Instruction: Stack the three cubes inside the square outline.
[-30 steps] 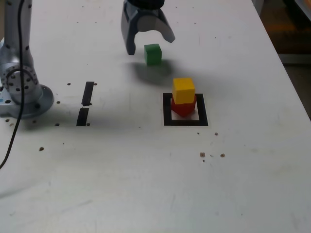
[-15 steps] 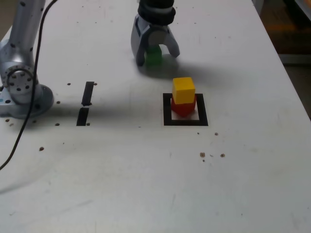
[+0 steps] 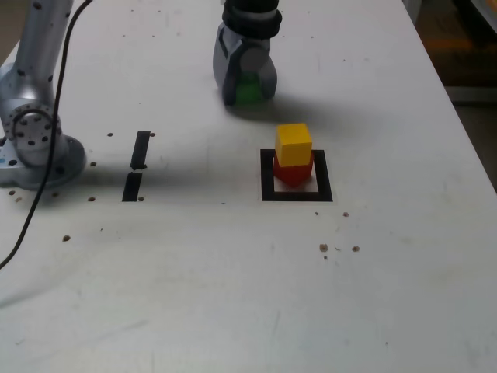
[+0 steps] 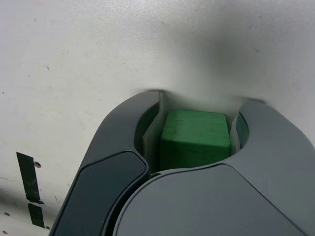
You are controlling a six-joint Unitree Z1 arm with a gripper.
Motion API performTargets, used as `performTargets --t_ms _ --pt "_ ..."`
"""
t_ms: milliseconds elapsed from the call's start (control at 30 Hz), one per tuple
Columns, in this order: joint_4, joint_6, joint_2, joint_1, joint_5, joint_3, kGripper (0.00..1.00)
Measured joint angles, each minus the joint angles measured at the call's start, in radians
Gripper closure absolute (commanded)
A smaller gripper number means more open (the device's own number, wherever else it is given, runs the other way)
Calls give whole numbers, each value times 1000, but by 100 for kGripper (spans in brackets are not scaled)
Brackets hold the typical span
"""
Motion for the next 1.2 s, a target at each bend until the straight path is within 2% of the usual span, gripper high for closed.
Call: performTargets --t_ms 167,333,400,533,700,867,1033,1200 --pt "-10 2 -13 -3 -7 6 80" --pt "-4 2 -52 -9 -14 3 81" --pt "37 -2 -76 -13 -14 -22 81" --pt "175 -29 -149 -52 1 -134 81" --pt "353 -111 -181 -183 11 -305 81" --pt "519 -222 -180 -327 -3 -469 81" --pt "535 -329 -179 -470 -19 -486 81" --pt "535 -409 -163 -563 -31 -453 81"
